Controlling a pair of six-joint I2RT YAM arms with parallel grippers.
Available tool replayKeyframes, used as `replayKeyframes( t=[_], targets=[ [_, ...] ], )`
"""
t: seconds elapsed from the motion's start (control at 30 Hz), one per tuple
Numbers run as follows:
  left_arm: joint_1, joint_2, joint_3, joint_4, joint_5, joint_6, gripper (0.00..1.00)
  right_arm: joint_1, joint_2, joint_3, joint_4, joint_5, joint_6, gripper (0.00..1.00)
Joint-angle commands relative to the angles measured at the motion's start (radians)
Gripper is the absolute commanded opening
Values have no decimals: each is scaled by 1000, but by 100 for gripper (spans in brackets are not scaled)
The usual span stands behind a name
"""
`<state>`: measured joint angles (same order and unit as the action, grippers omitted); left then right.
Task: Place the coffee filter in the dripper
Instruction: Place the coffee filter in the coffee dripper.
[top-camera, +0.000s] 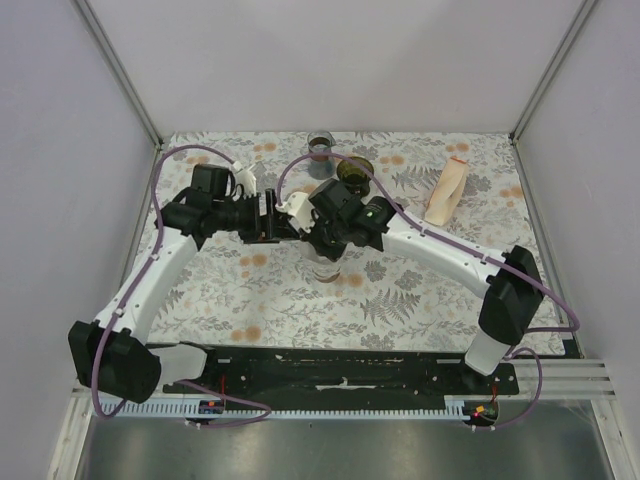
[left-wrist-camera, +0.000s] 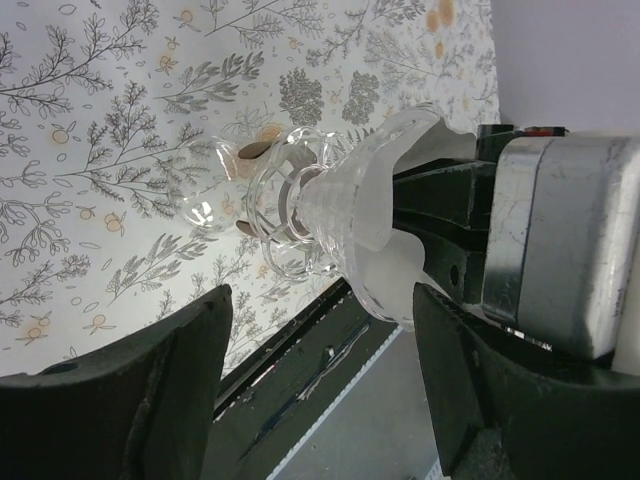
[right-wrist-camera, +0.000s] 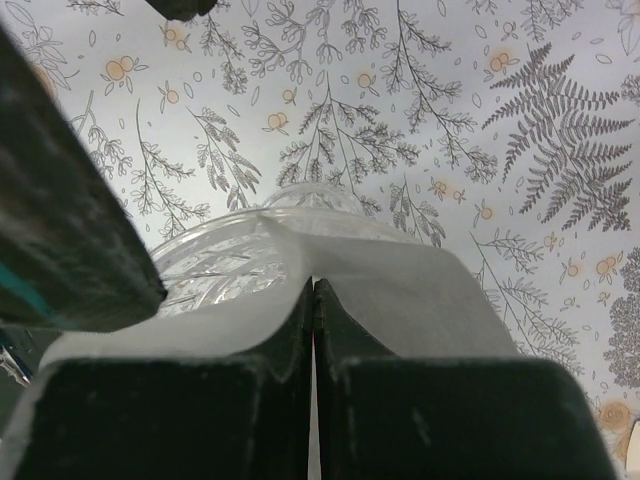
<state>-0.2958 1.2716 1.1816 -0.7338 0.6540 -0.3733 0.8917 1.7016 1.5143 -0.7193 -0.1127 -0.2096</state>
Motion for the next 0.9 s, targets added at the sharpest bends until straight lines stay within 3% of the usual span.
replayKeyframes(
  t=[0.0, 0.17, 0.43, 0.67, 0.8, 0.87],
  targets=[
    [89, -98, -77, 85, 151, 77, 79, 29, 43, 32, 38, -7, -8, 1],
    [106, -170, -204, 272, 254, 2, 79, 27, 47, 23, 40, -2, 6, 0],
    [119, -250, -243, 359, 228, -13, 79, 26, 52, 47, 31, 2, 24, 0],
    [103, -354, -361, 530, 158, -197, 84, 27, 67, 49, 37, -1, 62, 0],
    [83, -391, -421, 493, 70, -182, 72, 29, 63, 47, 44, 1, 82, 0],
    [69, -387, -435, 493, 52, -190, 70, 33, 59, 47, 46, 11, 87, 0]
  ],
)
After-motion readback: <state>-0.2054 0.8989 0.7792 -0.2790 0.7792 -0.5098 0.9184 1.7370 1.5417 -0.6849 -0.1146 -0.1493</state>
